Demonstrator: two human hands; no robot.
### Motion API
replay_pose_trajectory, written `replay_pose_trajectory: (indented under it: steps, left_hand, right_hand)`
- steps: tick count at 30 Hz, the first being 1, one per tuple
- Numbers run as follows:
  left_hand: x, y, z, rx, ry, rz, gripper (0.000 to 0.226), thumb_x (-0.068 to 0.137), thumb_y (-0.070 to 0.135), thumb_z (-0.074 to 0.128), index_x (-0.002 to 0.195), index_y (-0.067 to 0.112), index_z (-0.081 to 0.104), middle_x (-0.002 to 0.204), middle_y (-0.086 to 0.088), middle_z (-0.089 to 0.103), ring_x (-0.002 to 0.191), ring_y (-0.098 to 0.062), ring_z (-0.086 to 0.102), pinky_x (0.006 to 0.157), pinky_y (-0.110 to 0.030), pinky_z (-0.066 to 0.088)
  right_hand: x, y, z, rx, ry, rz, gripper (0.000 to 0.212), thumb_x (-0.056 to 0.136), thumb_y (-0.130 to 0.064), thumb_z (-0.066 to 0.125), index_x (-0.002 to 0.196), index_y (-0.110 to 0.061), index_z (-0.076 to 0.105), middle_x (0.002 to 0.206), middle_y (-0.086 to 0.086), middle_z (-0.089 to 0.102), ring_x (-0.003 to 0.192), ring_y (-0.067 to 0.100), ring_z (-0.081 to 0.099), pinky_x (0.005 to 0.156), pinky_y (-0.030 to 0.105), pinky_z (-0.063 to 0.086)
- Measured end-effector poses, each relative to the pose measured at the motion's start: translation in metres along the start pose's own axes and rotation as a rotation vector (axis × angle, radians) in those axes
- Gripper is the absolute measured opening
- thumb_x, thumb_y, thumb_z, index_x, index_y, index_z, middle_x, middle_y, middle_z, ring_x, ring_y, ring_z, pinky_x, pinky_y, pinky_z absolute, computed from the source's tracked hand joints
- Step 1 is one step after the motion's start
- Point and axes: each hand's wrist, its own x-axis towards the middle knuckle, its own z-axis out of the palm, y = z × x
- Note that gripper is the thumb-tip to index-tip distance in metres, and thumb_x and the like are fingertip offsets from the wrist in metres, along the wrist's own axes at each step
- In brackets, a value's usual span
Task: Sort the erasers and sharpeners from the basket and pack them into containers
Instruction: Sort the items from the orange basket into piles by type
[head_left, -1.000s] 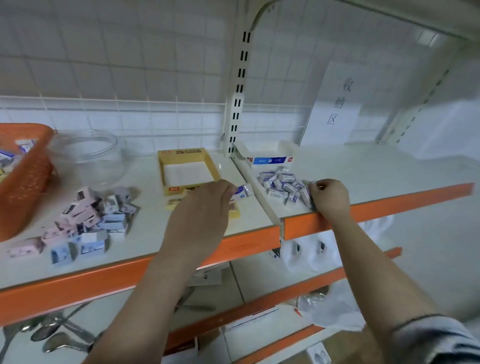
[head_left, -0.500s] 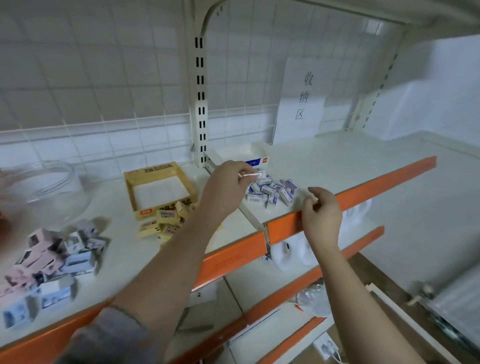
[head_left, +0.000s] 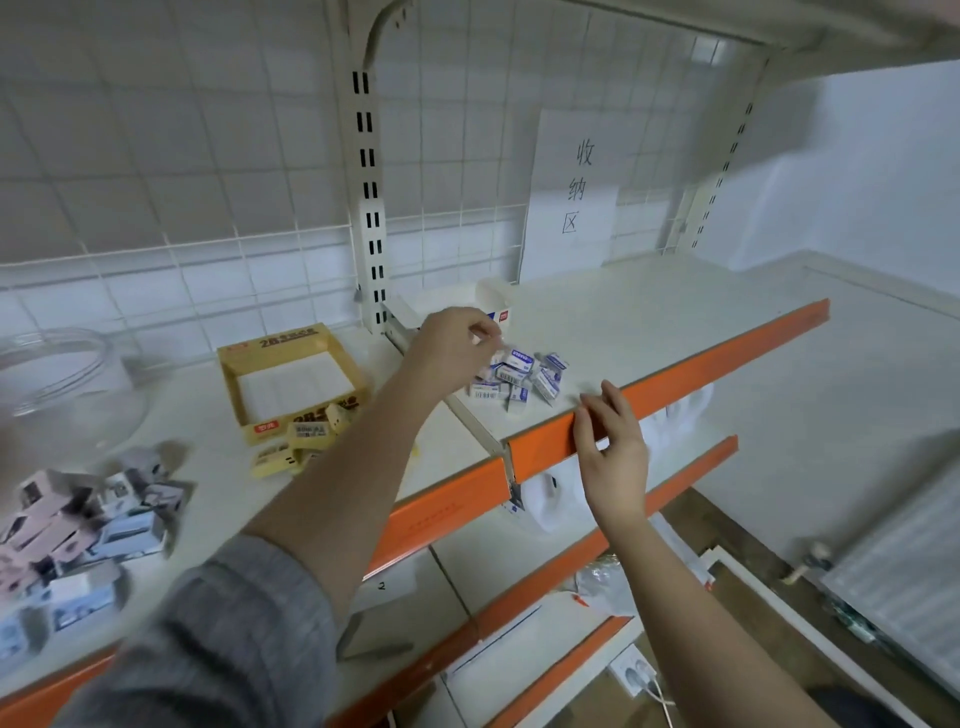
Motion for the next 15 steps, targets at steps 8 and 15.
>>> replay_pose_trajectory:
  steps: [8,15]
  left_hand:
    - [-0.049,-0.014,-0.094,0.032,-0.087,-0.044,0.016,0.090,0.025,0.059,0.101,0.021,0.070,0.100,0.008,0.064,0.091,-0.007,0.058,0.074,-0.018,0.043]
    - [-0.140,-0.067,-0.221,0.193,0.012,-0.078,0.013,0.091,0.027,0.057,0.098,0.027,0.068,0.100,0.009,0.062,0.086,-0.003,0.054,0.068,-0.013,0.039]
  right_hand:
    - [0.006,-0.065,0.017,0.073,0.163,0.117,0.029,0.091,-0.011,0.054,0.117,-0.007,0.064,0.140,0.010,0.046,0.128,0.019,0.045,0.101,0.029,0.040]
    - [-0.027,-0.196,0.076,0.245,0.164,0.061,0.029,0.088,-0.016,0.053,0.115,-0.019,0.063,0.107,-0.004,0.060,0.070,0.005,0.057,0.073,0.018,0.043]
